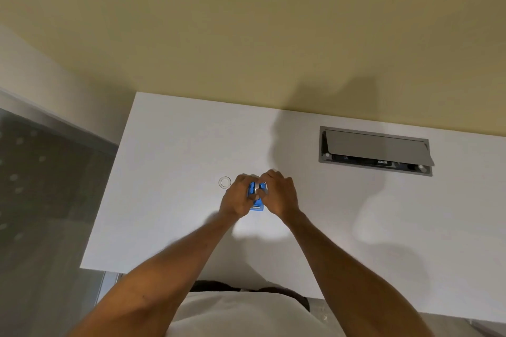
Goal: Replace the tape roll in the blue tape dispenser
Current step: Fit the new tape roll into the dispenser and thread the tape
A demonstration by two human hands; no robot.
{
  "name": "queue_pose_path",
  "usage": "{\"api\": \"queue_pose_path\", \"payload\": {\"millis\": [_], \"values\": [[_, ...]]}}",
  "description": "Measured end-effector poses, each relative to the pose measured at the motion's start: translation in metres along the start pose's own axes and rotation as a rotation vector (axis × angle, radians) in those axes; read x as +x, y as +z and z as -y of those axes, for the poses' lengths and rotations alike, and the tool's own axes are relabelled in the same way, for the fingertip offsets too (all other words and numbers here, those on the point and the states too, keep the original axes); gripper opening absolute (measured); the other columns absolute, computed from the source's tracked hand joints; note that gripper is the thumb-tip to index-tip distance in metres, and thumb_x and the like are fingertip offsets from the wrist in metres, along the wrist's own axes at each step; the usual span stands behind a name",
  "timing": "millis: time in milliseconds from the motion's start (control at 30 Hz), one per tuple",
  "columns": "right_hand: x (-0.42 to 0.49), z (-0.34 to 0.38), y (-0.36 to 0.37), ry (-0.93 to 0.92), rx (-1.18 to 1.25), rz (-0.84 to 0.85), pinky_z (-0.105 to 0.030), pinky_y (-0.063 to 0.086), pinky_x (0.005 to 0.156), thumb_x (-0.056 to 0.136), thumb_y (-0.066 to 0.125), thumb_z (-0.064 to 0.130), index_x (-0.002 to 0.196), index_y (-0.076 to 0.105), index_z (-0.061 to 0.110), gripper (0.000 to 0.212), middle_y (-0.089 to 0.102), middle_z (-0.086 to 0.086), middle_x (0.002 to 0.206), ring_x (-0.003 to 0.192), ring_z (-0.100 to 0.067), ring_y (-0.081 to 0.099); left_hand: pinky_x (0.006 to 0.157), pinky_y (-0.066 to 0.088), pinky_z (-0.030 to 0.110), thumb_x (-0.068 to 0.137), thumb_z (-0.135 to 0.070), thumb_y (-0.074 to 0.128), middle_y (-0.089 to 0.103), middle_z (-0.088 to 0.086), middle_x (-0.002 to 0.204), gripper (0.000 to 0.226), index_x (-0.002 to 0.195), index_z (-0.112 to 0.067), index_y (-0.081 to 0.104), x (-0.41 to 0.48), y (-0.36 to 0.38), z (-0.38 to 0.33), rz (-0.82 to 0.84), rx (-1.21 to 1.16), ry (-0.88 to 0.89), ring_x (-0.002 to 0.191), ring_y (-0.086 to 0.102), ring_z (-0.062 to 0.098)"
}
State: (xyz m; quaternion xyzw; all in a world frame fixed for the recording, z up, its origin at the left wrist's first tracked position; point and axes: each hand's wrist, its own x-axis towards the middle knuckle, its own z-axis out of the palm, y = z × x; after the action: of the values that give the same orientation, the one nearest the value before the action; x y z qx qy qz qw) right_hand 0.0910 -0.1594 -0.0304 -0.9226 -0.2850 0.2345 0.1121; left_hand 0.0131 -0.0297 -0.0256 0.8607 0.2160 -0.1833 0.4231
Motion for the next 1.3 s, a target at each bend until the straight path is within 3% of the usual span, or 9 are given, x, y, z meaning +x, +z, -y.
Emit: {"api": "queue_pose_path", "payload": {"millis": [300, 533, 767, 1033, 1300], "values": [[-0.004, 0.007, 0.001, -0.059, -0.172, -0.03, -0.035, 0.05, 0.096, 0.107, 0.051, 0.039, 0.128, 0.065, 0.025, 0.029, 0.068, 0.005, 0.122, 0.109, -0.016, 0.064, 0.105, 0.057, 0.04, 0.098, -0.007, 0.066, 0.066, 0.004, 0.137, 0.039, 0.136, -0.015, 0.063, -0.005, 0.001, 0.006, -0.045, -0.044, 0.021, 0.125, 0.066, 0.026], [-0.009, 0.007, 0.0, -0.085, -0.26, -0.043, -0.033, 0.053, 0.096, 0.109, 0.048, 0.038, 0.127, 0.065, 0.025, 0.028, 0.073, 0.003, 0.117, 0.103, -0.016, 0.068, 0.108, 0.057, 0.037, 0.1, -0.013, 0.066, 0.065, 0.007, 0.139, 0.039, 0.139, -0.014, 0.063, 0.002, -0.001, 0.006, -0.021, 0.01, 0.012, 0.124, 0.067, 0.028], [-0.008, 0.011, 0.0, -0.131, -0.341, -0.008, -0.036, 0.051, 0.091, 0.107, 0.054, 0.036, 0.109, 0.071, 0.016, 0.026, 0.075, -0.002, 0.106, 0.097, -0.022, 0.069, 0.101, 0.06, 0.046, 0.096, -0.02, 0.069, 0.064, -0.001, 0.139, 0.039, 0.135, -0.021, 0.066, 0.003, -0.005, 0.001, 0.005, 0.102, 0.043, 0.124, 0.067, 0.024], [-0.004, 0.006, -0.004, -0.125, -0.344, 0.026, -0.037, 0.053, 0.088, 0.104, 0.06, 0.023, 0.103, 0.071, 0.014, 0.015, 0.072, -0.004, 0.101, 0.097, -0.022, 0.068, 0.104, 0.059, 0.042, 0.096, -0.016, 0.069, 0.064, -0.005, 0.142, 0.039, 0.135, -0.019, 0.066, 0.004, -0.005, 0.0, 0.005, 0.092, 0.047, 0.125, 0.067, 0.021], [0.002, 0.004, -0.003, -0.044, -0.187, -0.033, -0.035, 0.046, 0.084, 0.104, 0.055, 0.027, 0.095, 0.07, 0.012, 0.023, 0.073, -0.004, 0.096, 0.092, -0.025, 0.069, 0.11, 0.054, 0.039, 0.098, -0.01, 0.07, 0.069, 0.003, 0.138, 0.04, 0.137, -0.01, 0.065, 0.004, -0.007, 0.006, -0.001, 0.023, 0.088, 0.125, 0.068, 0.024]]}}
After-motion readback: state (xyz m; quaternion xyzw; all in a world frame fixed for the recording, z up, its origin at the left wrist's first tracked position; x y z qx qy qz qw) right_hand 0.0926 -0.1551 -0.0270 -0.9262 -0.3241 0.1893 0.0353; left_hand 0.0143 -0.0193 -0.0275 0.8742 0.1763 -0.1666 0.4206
